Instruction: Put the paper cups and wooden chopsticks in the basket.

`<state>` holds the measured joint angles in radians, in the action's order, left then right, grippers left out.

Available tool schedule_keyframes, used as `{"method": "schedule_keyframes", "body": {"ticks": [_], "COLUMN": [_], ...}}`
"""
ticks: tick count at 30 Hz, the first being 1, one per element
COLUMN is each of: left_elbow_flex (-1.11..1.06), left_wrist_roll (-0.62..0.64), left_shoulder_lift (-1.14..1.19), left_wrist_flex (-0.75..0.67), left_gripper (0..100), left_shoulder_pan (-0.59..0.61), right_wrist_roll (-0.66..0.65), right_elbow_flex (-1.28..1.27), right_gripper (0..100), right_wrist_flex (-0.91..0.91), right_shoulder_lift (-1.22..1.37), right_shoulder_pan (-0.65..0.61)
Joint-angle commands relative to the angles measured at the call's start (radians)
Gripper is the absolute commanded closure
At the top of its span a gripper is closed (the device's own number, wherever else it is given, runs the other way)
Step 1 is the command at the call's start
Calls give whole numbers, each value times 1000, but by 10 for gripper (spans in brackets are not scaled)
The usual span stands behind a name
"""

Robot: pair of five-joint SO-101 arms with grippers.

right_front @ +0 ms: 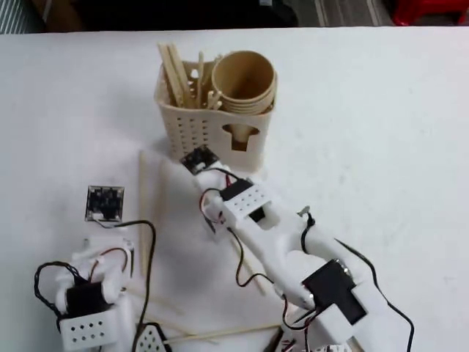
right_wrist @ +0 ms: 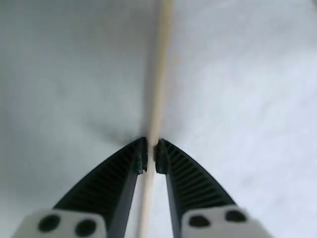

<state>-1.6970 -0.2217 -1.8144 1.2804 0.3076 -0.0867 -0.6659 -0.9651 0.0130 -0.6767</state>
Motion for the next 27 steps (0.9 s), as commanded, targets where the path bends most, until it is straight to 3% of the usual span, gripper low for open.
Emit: {"method": "schedule_keyframes", "body": {"ticks": [1, 17, 27], "left_elbow_flex": [5, 5, 5], "left_wrist_roll": [-3, -3, -3], "left_shoulder_lift": [-12, -12, -12], "left_wrist_flex": [6, 6, 6], "left_gripper": [975, 975, 975], "left_shoulder_pan": [-15, -15, -15], "right_wrist_roll": [0, -29, -35], "right_elbow_flex": [6, 37, 325], "right_gripper": [981, 981, 981], "right_wrist_flex": [-54, -189, -168], "right_shoulder_lift": [-48, -656, -727], "right_shoulder_pan": [-12, -12, -10]}}
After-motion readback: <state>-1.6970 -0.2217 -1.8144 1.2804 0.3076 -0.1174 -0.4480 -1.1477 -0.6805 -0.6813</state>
